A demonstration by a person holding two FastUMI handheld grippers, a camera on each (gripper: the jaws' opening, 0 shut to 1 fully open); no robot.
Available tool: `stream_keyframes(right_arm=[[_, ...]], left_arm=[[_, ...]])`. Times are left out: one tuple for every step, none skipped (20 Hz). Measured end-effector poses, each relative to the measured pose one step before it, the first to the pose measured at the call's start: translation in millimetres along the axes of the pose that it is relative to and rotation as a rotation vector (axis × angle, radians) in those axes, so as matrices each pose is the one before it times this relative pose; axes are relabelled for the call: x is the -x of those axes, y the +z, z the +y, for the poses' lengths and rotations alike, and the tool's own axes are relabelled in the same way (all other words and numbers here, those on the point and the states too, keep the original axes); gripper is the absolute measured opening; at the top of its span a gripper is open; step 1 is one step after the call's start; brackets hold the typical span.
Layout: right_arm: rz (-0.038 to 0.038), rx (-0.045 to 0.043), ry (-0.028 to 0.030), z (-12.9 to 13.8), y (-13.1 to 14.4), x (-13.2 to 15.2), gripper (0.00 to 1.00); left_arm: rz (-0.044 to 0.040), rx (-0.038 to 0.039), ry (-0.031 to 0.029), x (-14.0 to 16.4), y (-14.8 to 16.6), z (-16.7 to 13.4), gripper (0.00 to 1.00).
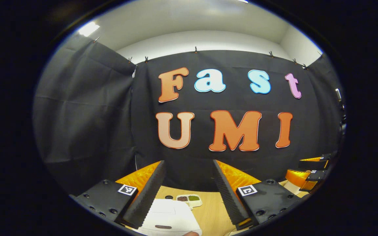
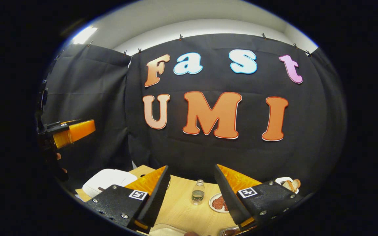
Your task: Close the left gripper, press the button to open the rice cooker; take a wooden spoon from the chopstick holder with the right hand, scoop a spoonful of rice and pour it into the rice cooker, then put the wooden spoon back into the chopstick holder.
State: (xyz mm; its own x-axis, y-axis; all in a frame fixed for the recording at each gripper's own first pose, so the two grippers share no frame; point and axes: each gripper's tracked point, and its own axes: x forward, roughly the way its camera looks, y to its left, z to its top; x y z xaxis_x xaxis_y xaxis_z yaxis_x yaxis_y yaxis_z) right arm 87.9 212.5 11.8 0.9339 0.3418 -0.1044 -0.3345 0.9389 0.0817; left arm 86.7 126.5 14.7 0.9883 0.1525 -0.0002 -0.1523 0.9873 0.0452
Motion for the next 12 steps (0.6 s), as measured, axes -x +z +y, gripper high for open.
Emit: stream_keyframes(right_arm=[[-0.0183, -0.00536, 0.01176, 6.76, 5.58, 0.33, 0.85], [-0.00974, -0.0056, 0.01508, 7.32, 1.88, 1.71, 0.85], [-0.00201, 0.01138, 0.01349, 4.81, -0.15, 0.06, 0.86], [-0.00548, 0.02766, -0.01311, -3.17, -0.74, 0.19, 0.85], [-0.01287, 0.01889, -0.01991, -4.74, 2.69, 1.78, 0.86], [-0.01174, -0.00388, -0.0094, -3.74, 1.53, 1.56, 0.86], [-0.00087, -0.01762, -0.00343, -0.24, -0.07, 2.45, 0.86], [0.01145, -0.01332, 0.00023, -0.15, -5.56, 1.67, 0.86], [0.0115, -0.00847, -0.0079, -2.78, -4.2, 0.85, 0.86], [0.00245, -0.00584, -0.00681, -4.62, -0.23, -0.13, 0.87], [0.00132, -0.00513, -0.0177, -6.22, 0.57, 0.61, 0.87], [0.00147, -0.00193, -0.01634, -7.33, -0.66, -0.14, 0.87]], left_arm=[[0.00289, 0.00803, -0.01133, -0.85, -0.54, -2.39, 0.92], [-0.00123, 0.00233, -0.00706, -0.62, 0.21, 0.49, 0.95], [0.00185, 0.00058, 0.00426, -0.28, -0.91, 3.07, 0.91], [0.00019, -0.01058, 0.00123, -1.81, 0.12, 1.55, 0.95], [-0.01256, -0.01557, 0.00428, -1.4, 3.65, 2.04, 0.91], [-0.01429, -0.02187, -0.00502, -0.14, 5.58, -0.94, 1.0], [-0.01303, -0.01969, 0.01005, -1.86, 4.53, 2.08, 1.0], [-0.0071, -0.01443, -0.00038, -0.06, 1.98, 1.24, 1.0], [-0.0059, -0.00635, 0.00526, -0.05, 1.36, 1.09, 0.95], [-0.0066, 0.00116, -0.00247, -0.65, 1.55, -0.12, 1.0], [-0.00316, 0.00326, 0.00406, 0.41, -0.24, 0.39, 1.0], [-0.00379, -0.00136, 0.00167, -0.75, 1.38, 2.55, 1.0]])
